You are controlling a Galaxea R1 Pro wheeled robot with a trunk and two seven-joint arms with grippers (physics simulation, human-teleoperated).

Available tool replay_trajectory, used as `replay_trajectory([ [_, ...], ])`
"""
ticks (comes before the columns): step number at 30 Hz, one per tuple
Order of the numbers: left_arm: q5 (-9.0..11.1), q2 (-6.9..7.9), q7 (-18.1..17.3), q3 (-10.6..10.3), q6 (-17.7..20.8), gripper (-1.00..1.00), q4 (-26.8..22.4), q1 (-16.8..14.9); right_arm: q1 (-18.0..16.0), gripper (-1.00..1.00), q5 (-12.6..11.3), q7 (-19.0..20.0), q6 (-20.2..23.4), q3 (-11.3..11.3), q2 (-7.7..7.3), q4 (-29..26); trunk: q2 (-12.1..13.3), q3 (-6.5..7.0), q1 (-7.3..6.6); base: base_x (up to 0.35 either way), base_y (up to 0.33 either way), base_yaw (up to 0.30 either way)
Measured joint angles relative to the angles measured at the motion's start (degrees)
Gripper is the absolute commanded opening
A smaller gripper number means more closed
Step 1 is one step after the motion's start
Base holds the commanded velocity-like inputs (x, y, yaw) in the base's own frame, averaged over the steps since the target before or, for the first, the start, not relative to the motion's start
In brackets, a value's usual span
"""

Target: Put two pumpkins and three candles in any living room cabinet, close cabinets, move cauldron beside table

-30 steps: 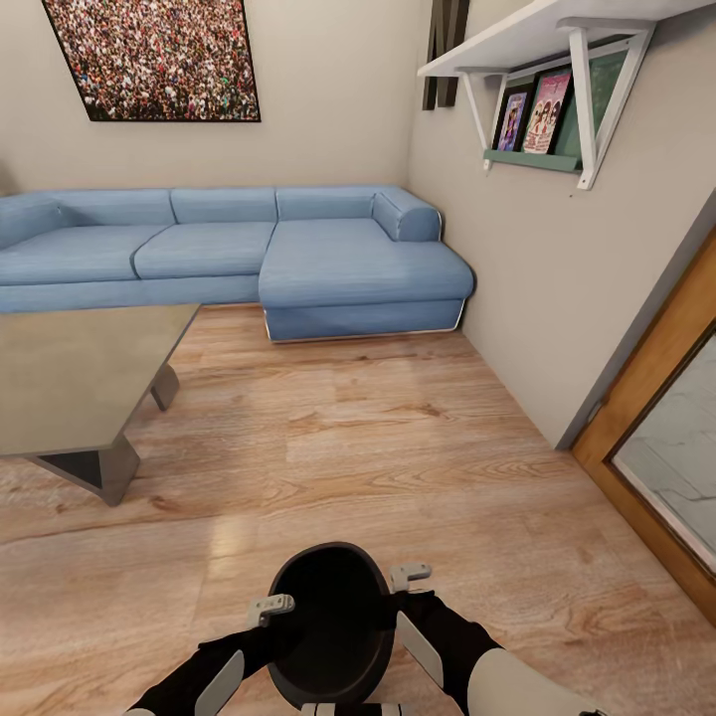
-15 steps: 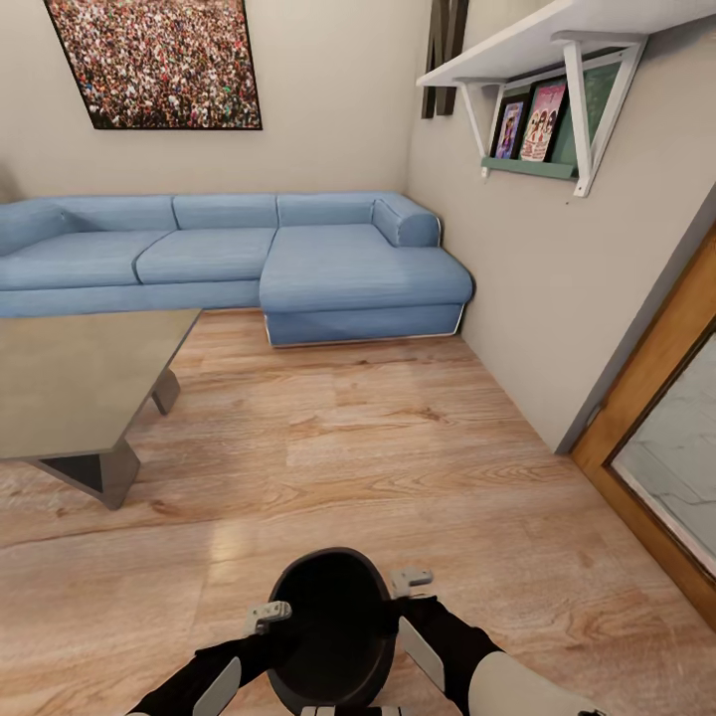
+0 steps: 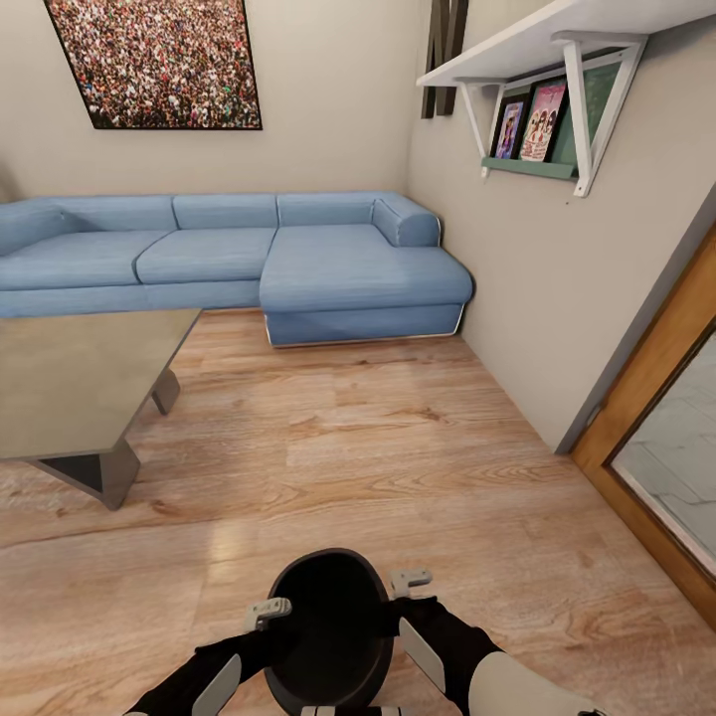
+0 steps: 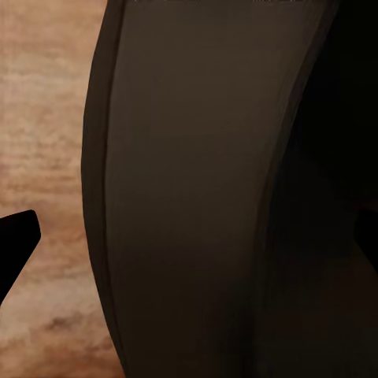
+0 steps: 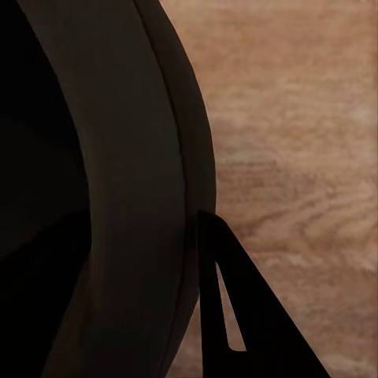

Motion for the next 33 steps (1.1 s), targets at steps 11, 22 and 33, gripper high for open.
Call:
replay_trajectory([
  [11, 0.0, -0.08, 0.1, -0.1, 0.0, 1.00, -0.1, 0.0, 0.0, -1.00, -0.2, 0.0, 0.0, 0.1, 0.00, 0.1, 0.0, 0.00, 0.00, 0.000, 0.000, 0.000],
  [22, 0.2, -0.03, -0.1, 0.4, 0.0, 1.00, -0.1, 0.0, 0.0, -1.00, -0.1, 0.0, 0.0, 0.0, 0.00, -0.1, 0.0, 0.00, 0.00, 0.000, 0.000, 0.000],
  [33, 0.2, -0.01, 0.1, 0.6, -0.1, -1.00, -0.1, 0.0, 0.0, -1.00, -0.1, 0.0, 0.0, 0.0, 0.00, -0.1, 0.0, 0.00, 0.00, 0.000, 0.000, 0.000],
])
